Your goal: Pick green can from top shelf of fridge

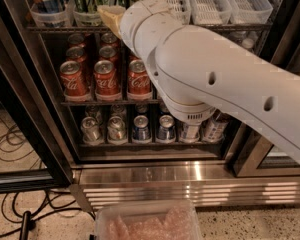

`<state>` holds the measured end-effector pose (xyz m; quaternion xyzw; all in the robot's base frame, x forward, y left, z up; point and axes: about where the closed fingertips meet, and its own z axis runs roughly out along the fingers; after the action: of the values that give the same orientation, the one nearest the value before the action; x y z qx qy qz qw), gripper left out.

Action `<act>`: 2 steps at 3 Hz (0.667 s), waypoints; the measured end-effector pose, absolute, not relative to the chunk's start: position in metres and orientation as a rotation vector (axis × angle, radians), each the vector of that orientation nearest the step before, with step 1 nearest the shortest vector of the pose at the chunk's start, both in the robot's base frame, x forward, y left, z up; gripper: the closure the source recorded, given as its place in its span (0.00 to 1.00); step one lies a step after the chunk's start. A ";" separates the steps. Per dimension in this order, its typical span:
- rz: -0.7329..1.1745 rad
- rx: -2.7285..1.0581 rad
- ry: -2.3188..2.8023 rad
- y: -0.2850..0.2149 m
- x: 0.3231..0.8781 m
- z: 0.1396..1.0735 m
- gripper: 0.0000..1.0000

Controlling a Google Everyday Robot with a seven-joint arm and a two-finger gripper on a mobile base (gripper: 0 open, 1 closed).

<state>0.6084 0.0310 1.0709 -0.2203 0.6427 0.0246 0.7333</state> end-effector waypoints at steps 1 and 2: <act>0.035 -0.457 1.411 0.026 0.616 1.072 0.35; 0.022 -0.431 1.406 0.020 0.621 1.076 0.35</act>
Offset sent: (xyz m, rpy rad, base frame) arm 0.0250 -0.0237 0.0009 0.0414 -0.0181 -0.0846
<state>0.6213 0.0198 1.0759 -0.1964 0.6412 0.0101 0.7418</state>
